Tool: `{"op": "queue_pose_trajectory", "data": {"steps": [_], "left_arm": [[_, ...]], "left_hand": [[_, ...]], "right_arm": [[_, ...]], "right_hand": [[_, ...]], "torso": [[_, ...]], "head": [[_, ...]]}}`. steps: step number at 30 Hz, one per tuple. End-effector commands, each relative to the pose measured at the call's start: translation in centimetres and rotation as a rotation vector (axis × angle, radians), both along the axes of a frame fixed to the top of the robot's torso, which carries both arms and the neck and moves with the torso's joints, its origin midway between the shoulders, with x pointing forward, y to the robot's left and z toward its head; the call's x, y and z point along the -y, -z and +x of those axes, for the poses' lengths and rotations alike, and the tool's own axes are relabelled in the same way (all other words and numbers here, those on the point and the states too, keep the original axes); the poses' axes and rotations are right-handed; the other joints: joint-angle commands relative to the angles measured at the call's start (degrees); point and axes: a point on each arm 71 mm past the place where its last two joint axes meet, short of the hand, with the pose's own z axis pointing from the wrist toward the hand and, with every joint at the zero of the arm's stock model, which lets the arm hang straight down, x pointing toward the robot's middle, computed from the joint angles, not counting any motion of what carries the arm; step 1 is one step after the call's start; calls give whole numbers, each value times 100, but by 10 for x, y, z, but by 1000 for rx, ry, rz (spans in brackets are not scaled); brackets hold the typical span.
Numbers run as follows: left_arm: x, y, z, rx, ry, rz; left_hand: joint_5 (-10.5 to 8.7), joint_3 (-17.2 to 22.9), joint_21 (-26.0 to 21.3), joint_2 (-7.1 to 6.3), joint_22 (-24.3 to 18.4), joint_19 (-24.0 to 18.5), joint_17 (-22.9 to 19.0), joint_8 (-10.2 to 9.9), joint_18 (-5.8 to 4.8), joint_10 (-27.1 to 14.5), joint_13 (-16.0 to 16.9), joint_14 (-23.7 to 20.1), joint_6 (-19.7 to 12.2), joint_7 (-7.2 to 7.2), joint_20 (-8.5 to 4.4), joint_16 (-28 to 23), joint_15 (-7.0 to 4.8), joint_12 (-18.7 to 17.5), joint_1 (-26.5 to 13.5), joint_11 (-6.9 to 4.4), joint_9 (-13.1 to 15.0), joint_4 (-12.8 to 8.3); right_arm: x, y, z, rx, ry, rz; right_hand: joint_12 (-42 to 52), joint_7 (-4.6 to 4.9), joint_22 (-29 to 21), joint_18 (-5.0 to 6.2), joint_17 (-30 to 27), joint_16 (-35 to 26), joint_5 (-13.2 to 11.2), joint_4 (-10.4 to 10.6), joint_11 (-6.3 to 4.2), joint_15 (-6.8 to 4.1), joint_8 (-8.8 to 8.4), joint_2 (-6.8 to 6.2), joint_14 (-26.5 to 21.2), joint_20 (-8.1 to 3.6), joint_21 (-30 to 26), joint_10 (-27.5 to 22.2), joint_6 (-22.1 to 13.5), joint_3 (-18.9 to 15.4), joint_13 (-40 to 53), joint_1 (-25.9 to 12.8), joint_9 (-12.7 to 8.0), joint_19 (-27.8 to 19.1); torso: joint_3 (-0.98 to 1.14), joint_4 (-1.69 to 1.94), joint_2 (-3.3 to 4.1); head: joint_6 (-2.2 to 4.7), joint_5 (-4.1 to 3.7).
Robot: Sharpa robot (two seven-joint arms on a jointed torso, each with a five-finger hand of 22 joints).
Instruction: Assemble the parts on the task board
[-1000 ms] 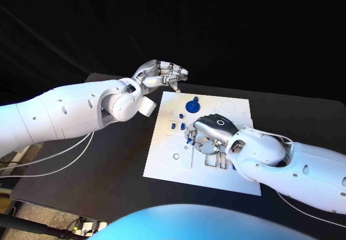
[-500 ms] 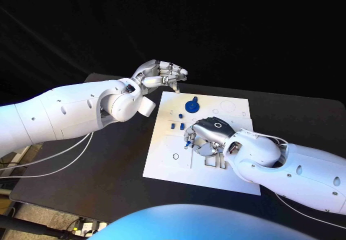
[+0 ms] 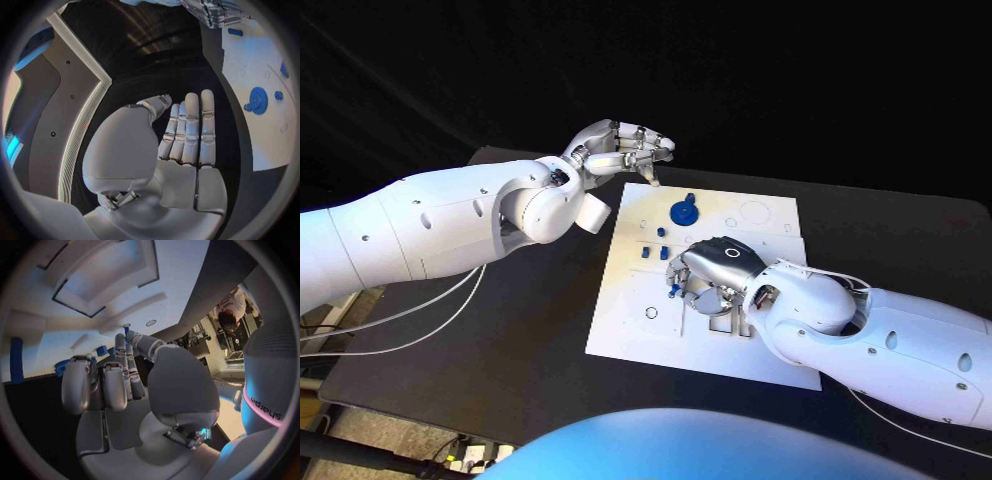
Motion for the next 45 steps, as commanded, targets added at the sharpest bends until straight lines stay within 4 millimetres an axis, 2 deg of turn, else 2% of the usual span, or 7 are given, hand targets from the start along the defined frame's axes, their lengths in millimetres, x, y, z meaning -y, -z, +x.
{"op": "queue_pose_trajectory", "data": {"steps": [1,16,27,38,40,45], "left_arm": [[2,-1,-1,3,18,-8],[2,-1,-1,2,21,-6],[1,-1,-1,1,21,-4],[1,-1,-1,0,19,-3],[1,-1,-1,0,19,-3],[1,-1,-1,0,19,-3]], "left_hand": [[13,1,-27,17,-9,4,8,-30,65,-46,-10,-2,-17,14,54,-28,17,-28,-63,-11,8,-28],[13,1,-27,17,-9,4,8,-30,65,-46,-10,-2,-17,14,54,-28,17,-28,-63,-11,8,-28],[16,-2,-34,24,-12,1,15,-29,67,-51,-11,-9,-16,14,58,-25,19,-29,-62,-10,19,-34],[16,-2,-34,24,-12,1,15,-29,67,-51,-11,-9,-16,14,58,-25,19,-29,-62,-10,19,-34],[16,-2,-34,24,-12,1,15,-29,67,-51,-11,-9,-16,14,58,-25,19,-29,-62,-10,19,-34],[16,-2,-34,24,-12,1,15,-29,67,-51,-11,-9,-16,14,58,-25,19,-29,-62,-10,19,-34]], "right_arm": [[0,2,0,-5,-4,-18],[-2,9,2,-12,-2,-47],[-5,12,-2,-25,-18,-55],[-5,13,-4,-40,-23,-61],[-5,13,-3,-42,-19,-58],[-2,12,-1,-36,0,-31]], "right_hand": [[-20,17,-1,-49,15,9,35,30,12,-33,10,32,313,-45,-30,5,13,-8,8,-52,4,115],[-20,17,-1,-49,15,9,35,30,12,-33,10,32,313,-45,-30,5,13,-8,8,-52,4,115],[-26,17,0,-48,9,6,40,34,13,-31,10,37,312,-44,-31,7,11,-10,18,-59,10,113],[-54,25,-31,-39,-12,-6,34,71,26,-21,-9,-6,305,-36,-70,-11,-25,-54,37,-136,16,94],[-127,84,-49,-35,1,5,49,109,71,15,-113,-79,304,-15,-98,-114,-190,-83,42,-216,-16,76],[-374,382,-585,79,-375,-269,138,173,343,230,-621,-274,168,158,-710,-637,-982,-108,-23,-330,-190,-164]], "torso": [[-3,1,-3],[-3,7,-4],[-6,-2,-9],[-4,3,-11],[-5,3,-13],[-4,-1,-14]], "head": [[0,-5],[0,-13],[0,-33],[0,-37],[0,-35],[0,-45]]}}
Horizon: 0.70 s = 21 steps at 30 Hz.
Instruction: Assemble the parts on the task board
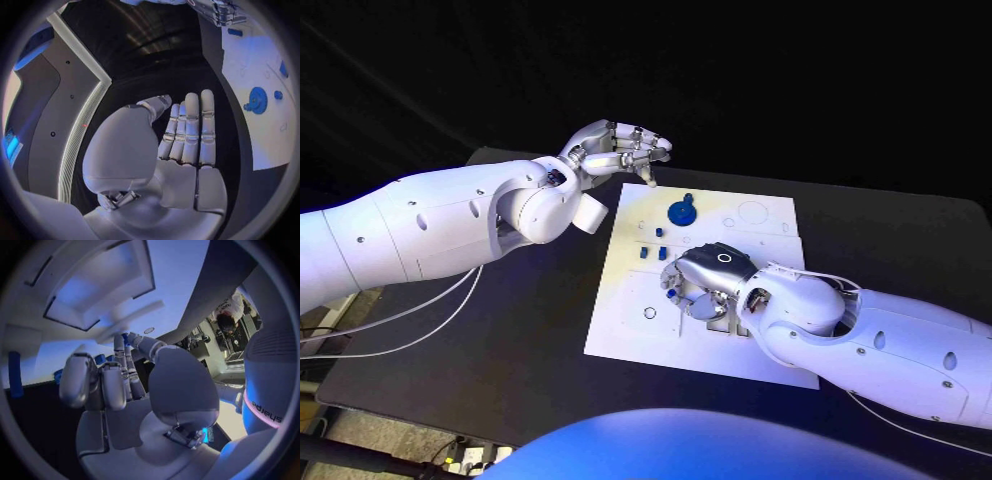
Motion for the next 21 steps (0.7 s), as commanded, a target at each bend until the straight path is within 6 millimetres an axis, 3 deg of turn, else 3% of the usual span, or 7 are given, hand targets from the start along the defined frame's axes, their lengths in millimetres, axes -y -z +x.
{"op": "queue_pose_trajectory", "data": {"steps": [1,10,15,21], "left_arm": [[2,-1,-1,4,18,-6],[2,-1,0,2,21,-6],[1,-1,0,2,19,-5],[0,-1,0,1,19,-4]], "left_hand": [[15,-2,-34,1,-5,-20,6,-29,67,-30,-7,-10,-16,14,38,-25,20,-29,-39,11,6,-34],[16,-4,-38,5,-7,-20,11,-31,69,-34,-7,-15,-19,16,40,-23,21,-30,-38,13,13,-38],[16,-4,-38,5,-7,-20,11,-31,69,-34,-7,-15,-19,16,40,-23,21,-30,-38,13,13,-38],[15,-8,-39,3,-8,-20,12,-33,69,-36,-8,-16,-23,18,42,-22,22,-31,-45,15,14,-35]], "right_arm": [[3,1,1,-3,16,10],[17,-8,1,12,39,75],[32,-25,3,13,62,114],[62,-52,16,-18,135,132]], "right_hand": [[-82,84,-204,100,-159,-126,29,42,91,84,-296,-122,119,82,-239,-216,-493,-62,-68,-32,-105,-99],[-23,65,-226,117,-196,-158,51,70,70,70,-393,-124,100,97,-275,-265,-639,-108,-55,-21,-123,-107],[38,58,-191,110,-161,-130,81,103,67,64,-333,-117,128,94,-243,-257,-503,-136,-40,-22,-84,-82],[80,28,-144,100,-79,-71,80,132,47,51,-279,-126,161,86,-196,-260,-381,-167,-33,-32,-53,-56]], "torso": [[3,-3,-2],[-4,-4,-1],[-7,-11,-9],[-6,-22,-14]], "head": [[0,-2],[0,-13],[0,-32],[0,-108]]}}
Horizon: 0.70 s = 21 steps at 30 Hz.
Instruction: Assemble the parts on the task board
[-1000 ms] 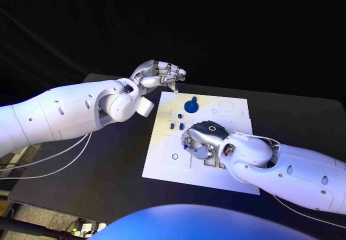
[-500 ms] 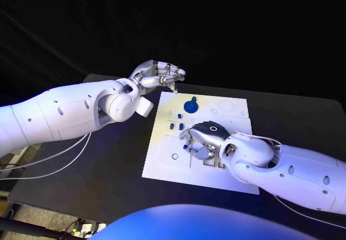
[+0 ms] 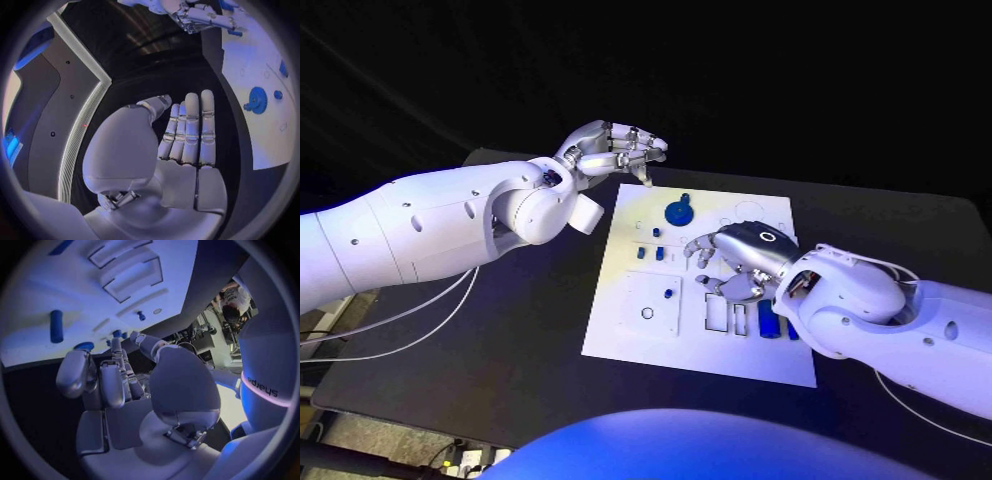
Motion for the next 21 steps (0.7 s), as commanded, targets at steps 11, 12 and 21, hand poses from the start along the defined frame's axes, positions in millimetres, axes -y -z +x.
{"op": "queue_pose_trajectory", "data": {"steps": [11,12,21], "left_arm": [[1,-1,0,1,22,-6],[1,-1,0,1,22,-6],[1,0,0,0,24,-6]], "left_hand": [[16,-10,-41,4,-10,1,9,-34,69,-38,-8,-18,-25,17,22,-21,23,-31,-47,14,9,-36],[16,-10,-41,4,-10,1,9,-34,69,-38,-8,-18,-25,17,22,-21,23,-31,-47,14,9,-36],[16,-10,-41,4,-10,1,9,-34,69,-38,-8,-18,-25,17,22,-21,23,-31,-47,14,9,-36]], "right_arm": [[56,-22,34,-56,122,-72],[56,-22,34,-57,122,-78],[56,-10,39,-73,112,-127]], "right_hand": [[-47,-61,-607,232,-540,-360,232,101,-33,7,-45,-216,-62,6,-721,-743,-67,-569,-105,-35,35,-260],[-28,-26,-651,239,-579,-380,233,115,-11,23,-38,-209,-87,22,-780,-819,-44,-653,-122,-12,45,-281],[24,9,-730,257,-661,-414,242,132,17,51,-38,-154,-127,47,-886,-969,-1,-813,-165,85,57,-308]], "torso": [[-9,-51,-29],[-7,-48,-25],[3,-35,-14]], "head": [[26,-136],[32,-144],[60,-152]]}}
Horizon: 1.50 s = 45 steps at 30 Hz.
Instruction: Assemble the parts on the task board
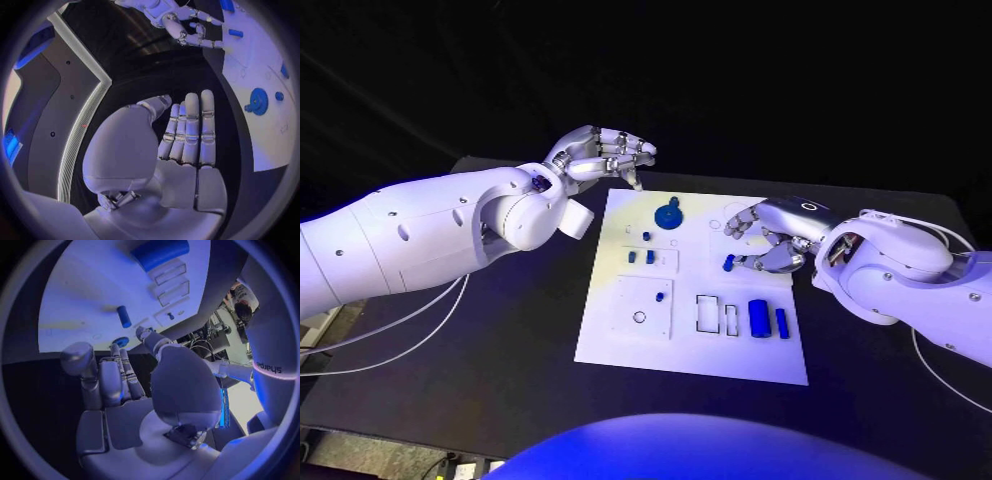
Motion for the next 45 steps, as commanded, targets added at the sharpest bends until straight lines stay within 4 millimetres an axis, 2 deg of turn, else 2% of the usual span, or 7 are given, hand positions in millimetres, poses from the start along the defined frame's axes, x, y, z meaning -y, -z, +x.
{"op": "queue_pose_trajectory", "data": {"steps": [1,5,8,14,19,39,45], "left_arm": [[2,-1,-1,3,22,-7],[2,-1,-1,3,21,-7],[2,-1,-1,3,21,-6],[1,-1,-1,2,20,-6],[1,-1,-1,2,20,-5],[1,-1,-1,-2,21,-4],[0,-1,-1,-2,21,-3]], "left_hand": [[16,-10,-19,4,-5,1,10,-34,69,-38,-9,-18,-25,17,23,-21,23,-31,-47,14,5,-36],[17,-11,-21,4,-6,1,12,-35,70,-38,-9,-19,-28,17,23,-20,23,-31,-45,14,8,-40],[17,-11,-21,4,-6,1,12,-35,70,-38,-9,-19,-28,17,23,-20,23,-31,-45,14,8,-40],[17,-11,-21,4,-6,1,12,-35,70,-38,-9,-19,-28,17,23,-20,23,-31,-45,14,8,-40],[17,-11,-21,4,-6,1,12,-35,70,-38,-9,-19,-28,17,23,-20,23,-31,-45,14,8,-40],[19,-9,-22,11,-7,2,16,-39,71,-38,-9,-21,-34,18,24,-18,23,-31,-42,14,12,-44],[19,-9,-23,15,-7,3,17,-40,71,-38,-9,-21,-36,19,25,-17,23,-30,-42,15,15,-44]], "right_arm": [[-3,7,0,-26,-31,-43],[-4,10,1,-31,-32,-48],[-5,13,2,-37,-31,-53],[-6,21,2,-51,-32,-68],[-6,24,3,-51,-31,-74],[-9,28,5,-41,-22,-65],[-8,28,6,-26,-6,-54]], "right_hand": [[67,50,27,73,17,-4,23,-1,-1,1,0,7,-25,-2,20,-12,40,-42,-10,87,14,-16],[185,47,100,58,51,43,14,-13,-4,-4,27,91,18,-5,102,73,143,-25,-17,182,26,46],[266,34,169,43,86,80,10,-9,-15,-14,52,122,51,-14,179,165,240,-7,-23,207,33,94],[388,-62,490,-28,320,267,-100,10,-100,-85,129,219,205,-93,535,612,605,246,-89,262,34,279],[356,-98,594,-52,424,338,-131,12,-138,-117,151,249,246,-120,645,789,722,412,-135,279,35,328],[281,-115,737,-83,527,409,-182,60,-172,-151,165,263,275,-146,792,1029,828,591,-190,207,43,386],[260,-152,842,-103,580,446,-214,92,-209,-179,211,381,288,-164,903,1169,926,698,-197,217,72,424]], "torso": [[3,8,4],[-7,11,10],[-5,12,13],[-5,1,9],[-5,5,1],[-7,7,5],[-5,9,7]], "head": [[7,-5],[4,-7],[-3,0],[-22,10],[-32,7],[-48,0],[-51,2]]}}
